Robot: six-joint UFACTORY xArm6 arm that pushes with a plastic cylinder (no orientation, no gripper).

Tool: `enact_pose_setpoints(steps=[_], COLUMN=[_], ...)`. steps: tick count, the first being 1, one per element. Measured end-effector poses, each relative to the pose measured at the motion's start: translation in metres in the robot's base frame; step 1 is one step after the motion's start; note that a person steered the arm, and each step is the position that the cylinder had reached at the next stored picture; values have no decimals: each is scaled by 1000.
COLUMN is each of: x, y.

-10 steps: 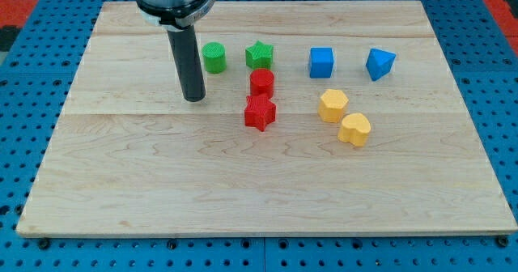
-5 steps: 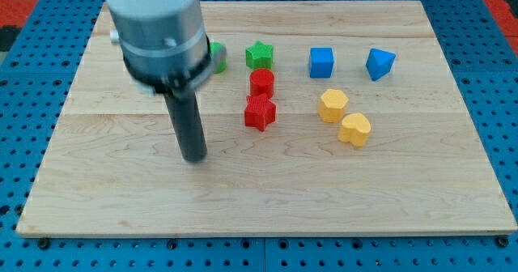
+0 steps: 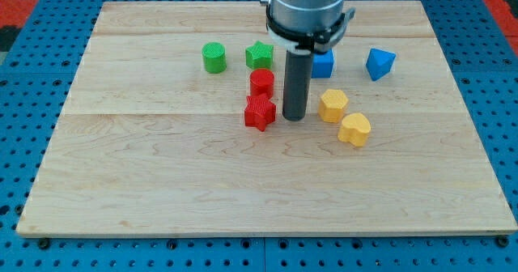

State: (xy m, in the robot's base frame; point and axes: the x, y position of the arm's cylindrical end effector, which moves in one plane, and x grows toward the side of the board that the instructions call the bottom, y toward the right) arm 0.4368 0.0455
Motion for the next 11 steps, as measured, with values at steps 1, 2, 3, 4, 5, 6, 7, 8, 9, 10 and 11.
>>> enact_pose_setpoints(steps=[1,2,3,4,5,6,7,8,9,10,11], x=[-34,-40,-40,-40,-40,-40,-35,-6,-24,-38,-39], y=[-2,-13,-13,-15,-16,-21,-32,-72,-62,-27,-83])
